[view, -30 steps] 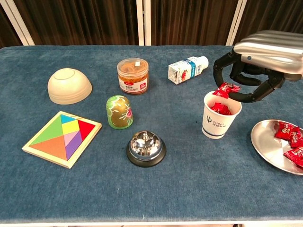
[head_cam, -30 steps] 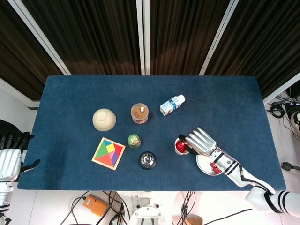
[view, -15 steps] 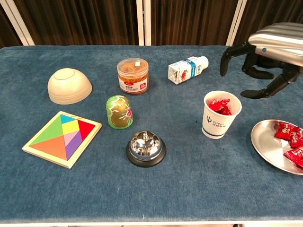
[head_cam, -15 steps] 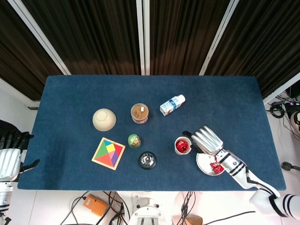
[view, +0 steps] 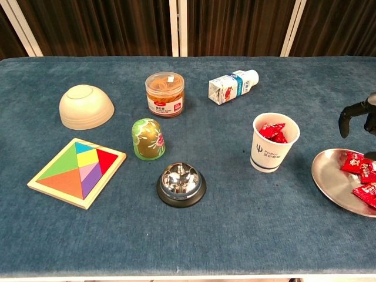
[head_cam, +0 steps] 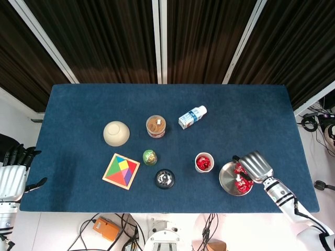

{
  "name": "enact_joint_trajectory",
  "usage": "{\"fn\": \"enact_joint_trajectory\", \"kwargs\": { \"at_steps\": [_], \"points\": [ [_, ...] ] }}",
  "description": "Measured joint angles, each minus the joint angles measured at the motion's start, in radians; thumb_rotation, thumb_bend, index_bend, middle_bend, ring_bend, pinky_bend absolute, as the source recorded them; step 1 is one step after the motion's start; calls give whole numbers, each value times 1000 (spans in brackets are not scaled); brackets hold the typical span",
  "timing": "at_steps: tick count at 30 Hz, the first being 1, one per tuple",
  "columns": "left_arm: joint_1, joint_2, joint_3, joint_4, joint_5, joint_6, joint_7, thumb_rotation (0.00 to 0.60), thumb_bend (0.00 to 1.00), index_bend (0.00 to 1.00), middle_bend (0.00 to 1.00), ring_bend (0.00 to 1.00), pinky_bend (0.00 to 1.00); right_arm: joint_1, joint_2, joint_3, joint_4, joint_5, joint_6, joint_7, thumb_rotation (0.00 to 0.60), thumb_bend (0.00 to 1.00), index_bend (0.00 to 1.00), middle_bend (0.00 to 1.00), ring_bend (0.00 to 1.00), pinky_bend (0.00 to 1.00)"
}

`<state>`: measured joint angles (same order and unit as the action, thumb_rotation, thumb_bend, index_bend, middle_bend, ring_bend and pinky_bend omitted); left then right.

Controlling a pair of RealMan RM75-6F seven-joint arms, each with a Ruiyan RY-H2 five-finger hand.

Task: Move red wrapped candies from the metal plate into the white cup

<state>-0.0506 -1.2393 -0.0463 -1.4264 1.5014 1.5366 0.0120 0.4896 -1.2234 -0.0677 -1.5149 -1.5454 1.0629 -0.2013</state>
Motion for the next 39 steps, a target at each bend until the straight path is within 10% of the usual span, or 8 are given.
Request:
{"fn": "enact_joint_trajectory", "kwargs": {
  "at_steps": [24,39],
  "points": [
    [8,8,2,-12,-11,0,12,600,7,230,162,4,0,42,-73,1,136,3,-112,1,600,418,512,934,1000,1000],
    [11,8,1,-11,-13,2,8,600,7,230,162,2,0,49,-83,7,141,-6,-106,27,600,568,689,936,1000,1000]
  ]
}}
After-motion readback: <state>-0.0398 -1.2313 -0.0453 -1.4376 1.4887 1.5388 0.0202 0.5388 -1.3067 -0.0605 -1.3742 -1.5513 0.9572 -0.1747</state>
